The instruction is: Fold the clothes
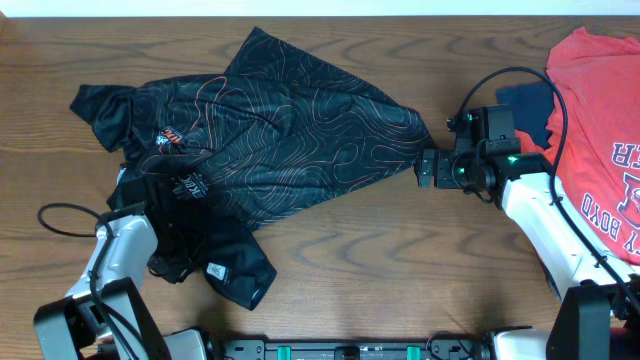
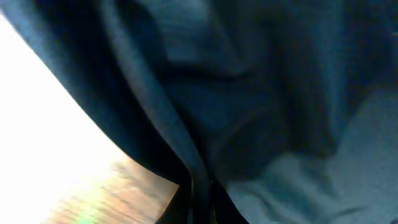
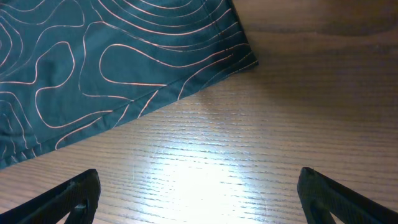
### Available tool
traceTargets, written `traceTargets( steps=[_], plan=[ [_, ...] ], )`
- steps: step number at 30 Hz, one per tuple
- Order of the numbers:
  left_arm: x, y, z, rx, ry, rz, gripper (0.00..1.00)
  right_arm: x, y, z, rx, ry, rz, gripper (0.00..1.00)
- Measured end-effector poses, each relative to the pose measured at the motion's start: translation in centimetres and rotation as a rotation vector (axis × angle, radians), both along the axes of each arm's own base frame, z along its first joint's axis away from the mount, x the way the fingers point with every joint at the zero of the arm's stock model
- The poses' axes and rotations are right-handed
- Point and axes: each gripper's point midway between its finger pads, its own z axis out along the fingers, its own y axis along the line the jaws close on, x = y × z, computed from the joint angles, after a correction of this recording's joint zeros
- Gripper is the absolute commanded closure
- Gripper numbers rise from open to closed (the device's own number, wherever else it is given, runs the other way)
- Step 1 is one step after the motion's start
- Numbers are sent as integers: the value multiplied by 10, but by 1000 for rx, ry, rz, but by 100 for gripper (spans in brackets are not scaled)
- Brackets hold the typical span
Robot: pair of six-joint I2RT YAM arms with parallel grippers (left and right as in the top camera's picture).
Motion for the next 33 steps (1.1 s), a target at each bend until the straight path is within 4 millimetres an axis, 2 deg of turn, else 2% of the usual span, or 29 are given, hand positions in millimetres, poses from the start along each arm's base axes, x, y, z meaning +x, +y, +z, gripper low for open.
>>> traceTargets(
  steps=[6,9,13,19,22,30,33],
  plan=[
    [-2,-9,14,-65,31,-66,94,-3,1,-1,7,12,2,9],
    [1,-11,22,-80,19,-95,94,-3,3,-3,14,18,1,9],
    [-10,-16,30,-100,39,-125,94,3,7,-16,18,32,0,8],
    [-20,-19,36,-113,61,-148,94,24,11,-56,45,61,-61,11],
    [-20,-19,36,-114,60,-152,94,39,13,-69,65,37,-100,13],
    [-20,-19,36,-116,59,-155,94,71,19,-67,137,-47,-188,15],
    [-20,-19,36,-116,59,-155,94,79,23,-68,151,-61,-199,20]
  ],
)
